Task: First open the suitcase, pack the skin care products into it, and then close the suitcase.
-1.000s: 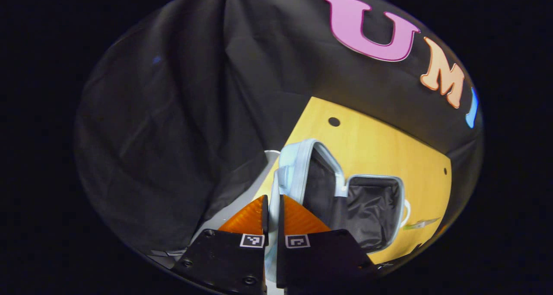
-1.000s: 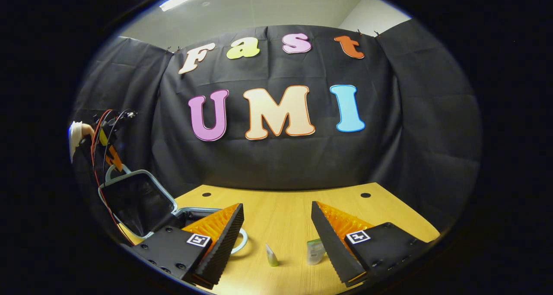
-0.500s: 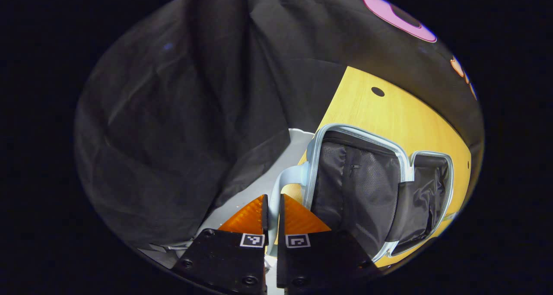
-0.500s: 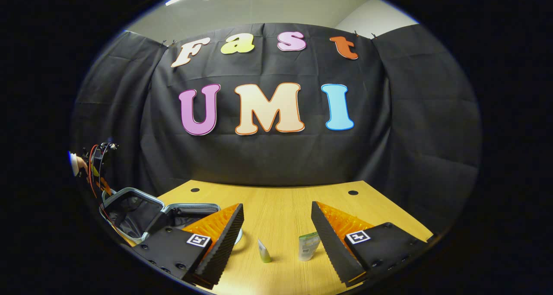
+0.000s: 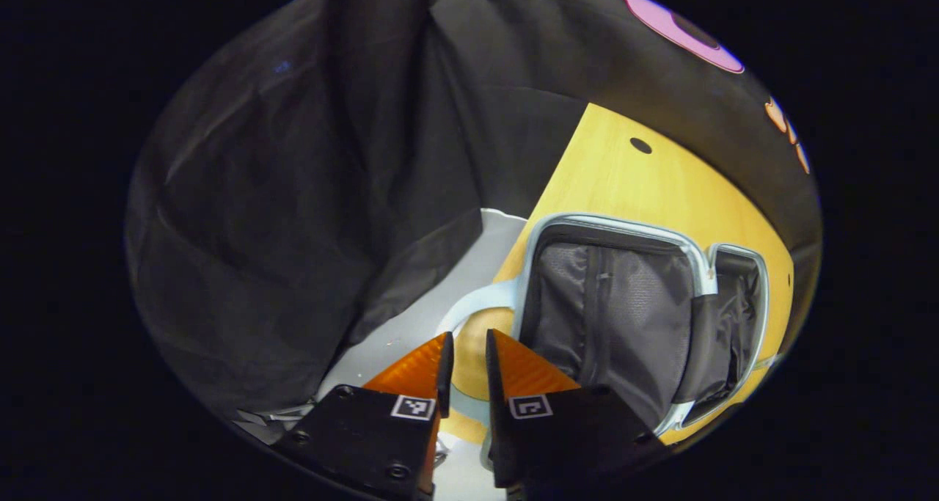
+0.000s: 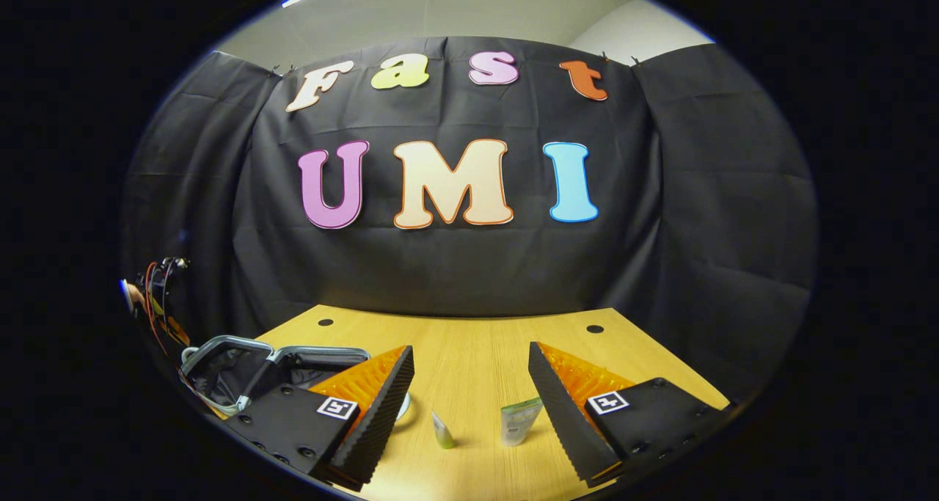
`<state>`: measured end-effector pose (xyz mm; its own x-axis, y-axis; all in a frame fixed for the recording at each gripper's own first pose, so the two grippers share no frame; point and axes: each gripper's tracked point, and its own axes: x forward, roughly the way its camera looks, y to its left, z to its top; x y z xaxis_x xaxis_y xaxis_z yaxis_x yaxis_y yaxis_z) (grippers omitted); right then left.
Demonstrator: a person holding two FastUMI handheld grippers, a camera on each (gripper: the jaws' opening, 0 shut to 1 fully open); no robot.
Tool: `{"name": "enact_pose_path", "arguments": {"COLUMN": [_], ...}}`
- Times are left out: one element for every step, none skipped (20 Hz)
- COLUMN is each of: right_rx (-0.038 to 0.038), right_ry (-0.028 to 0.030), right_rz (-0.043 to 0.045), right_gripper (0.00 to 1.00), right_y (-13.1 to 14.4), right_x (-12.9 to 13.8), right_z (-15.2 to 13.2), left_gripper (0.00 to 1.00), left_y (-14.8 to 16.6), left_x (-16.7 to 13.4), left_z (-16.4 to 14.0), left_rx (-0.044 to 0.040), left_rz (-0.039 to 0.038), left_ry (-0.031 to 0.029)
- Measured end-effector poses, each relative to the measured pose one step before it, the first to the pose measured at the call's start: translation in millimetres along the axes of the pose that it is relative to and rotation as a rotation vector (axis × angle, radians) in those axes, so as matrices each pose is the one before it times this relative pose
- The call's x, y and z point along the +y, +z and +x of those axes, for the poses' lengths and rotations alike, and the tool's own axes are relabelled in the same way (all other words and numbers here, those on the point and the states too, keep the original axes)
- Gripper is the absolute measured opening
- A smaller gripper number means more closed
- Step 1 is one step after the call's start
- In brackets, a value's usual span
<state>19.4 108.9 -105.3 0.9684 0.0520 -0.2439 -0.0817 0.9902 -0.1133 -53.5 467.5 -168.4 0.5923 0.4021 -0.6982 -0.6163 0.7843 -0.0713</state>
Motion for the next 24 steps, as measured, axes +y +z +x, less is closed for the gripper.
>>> {"name": "enact_pose_path", "arguments": {"right_rx": [-0.00143, 0.00133, 0.00555, 0.00597, 0.00431, 0.00279, 0.00329, 0.00666, 0.00782, 0.00774, 0.00895, 0.00867, 0.00990, 0.01450, 0.01748, 0.01715, 0.01444, 0.01731, 0.02108, 0.01766, 0.01295, 0.01144, 0.00690, 0.00710], "right_ry": [0.00151, 0.00136, 0.00333, 0.00443, 0.00462, 0.00540, 0.00697, 0.00892, 0.01006, 0.01211, 0.01450, 0.01759, 0.01833, 0.02099, 0.02895, 0.03271, 0.03402, 0.03527, 0.03866, 0.03687, 0.03198, 0.03213, 0.03338, 0.03149], "right_rz": [-0.00145, -0.00022, 0.00208, 0.00256, 0.00211, 0.00171, 0.00314, 0.00422, 0.00500, 0.00449, 0.00210, -0.00318, -0.00909, -0.00975, -0.00664, -0.00495, -0.00149, -0.00013, -0.00086, -0.00562, -0.00964, -0.01110, -0.00743, -0.00002], "right_gripper": [0.97, 0.98, 0.98, 0.98, 0.98, 0.97, 0.98, 0.98, 0.98, 0.98, 0.98, 0.98, 0.95, 0.98, 0.98, 0.98, 0.98, 0.98, 0.98, 0.98, 0.95, 0.94, 0.98, 0.98], "right_y": [-0.51, -0.64, -3.18, -1.76, -1.26, -1.09, -2.00, -2.95, -3.79, -3.04, -3.35, -3.04, -3.95, -3.55, -4.61, -3.56, -4.03, -4.25, -6.04, -4.97, -3.93, -3.47, -3.15, -2.20], "right_x": [-0.05, -0.26, -0.95, -0.52, -1.03, -1.49, -1.34, -1.91, -3.32, -3.56, -4.17, -4.45, -6.53, -7.45, -5.73, -5.75, -6.69, -5.72, -4.76, -5.01, -5.06, -4.38, -3.57, -2.28], "right_z": [-1.21, -0.15, 0.17, -0.28, 0.93, 1.00, 1.39, 1.83, 2.53, 2.71, 2.38, 2.57, 3.49, 2.74, 2.17, 2.95, 1.82, 3.34, 3.44, 3.60, 3.82, 3.24, 2.13, 2.44], "left_gripper": [0.38, 0.51, 0.65, 0.79, 0.93, 0.94, 0.96, 0.96, 0.96, 0.95, 0.95, 0.95, 0.95, 0.96, 0.96, 0.96, 0.96, 0.96, 0.96, 0.96, 0.96, 0.96, 0.96, 0.96], "left_y": [2.19, 1.49, 4.82, 1.13, 2.26, 3.51, 1.97, 1.80, 0.96, -2.59, -3.66, -5.50, -4.45, -6.38, -4.32, -4.79, -5.14, -6.35, -7.40, -6.88, -5.89, -6.21, -4.49, -4.76], "left_x": [-6.10, -11.13, -11.12, -13.28, -15.62, -16.24, -17.23, -20.65, -20.56, -21.94, -22.84, -19.87, -20.45, -21.88, -20.14, -25.93, -26.79, -28.00, -27.72, -23.40, -24.25, -19.50, -18.48, -16.34], "left_z": [-9.06, -8.95, -11.93, -10.37, -12.90, -13.07, -11.98, -11.97, -10.45, -9.94, -8.64, -8.13, -5.11, -5.52, -3.47, -2.02, -1.41, 1.73, 1.25, 3.74, 3.82, 6.08, 6.46, 7.87], "left_rx": [-0.01902, -0.01944, -0.01715, -0.02340, -0.01282, -0.01733, -0.01247, -0.01386, -0.01576, -0.00724, -0.00132, 0.00092, 0.00201, -0.00204, -0.00038, 0.00001, 0.00209, 0.00192, -0.00047, -0.00259, 0.00109, 0.00442, -0.00044, 0.00681], "left_rz": [0.02070, 0.01637, 0.00737, 0.01655, 0.01470, 0.01669, 0.01242, 0.01329, 0.01092, 0.01332, 0.01986, 0.01914, 0.02005, 0.01570, 0.00761, -0.00181, -0.01092, -0.01204, -0.01091, -0.00666, -0.00238, -0.00029, 0.00090, -0.00453], "left_ry": [-0.00498, -0.01176, -0.01303, -0.02139, -0.02435, -0.02644, -0.02031, -0.02443, -0.02749, -0.03242, -0.03270, -0.01976, -0.01720, -0.00939, -0.00402, -0.01143, -0.01973, -0.02415, -0.01991, -0.02306, -0.02312, -0.01621, -0.01949, -0.01265]}}
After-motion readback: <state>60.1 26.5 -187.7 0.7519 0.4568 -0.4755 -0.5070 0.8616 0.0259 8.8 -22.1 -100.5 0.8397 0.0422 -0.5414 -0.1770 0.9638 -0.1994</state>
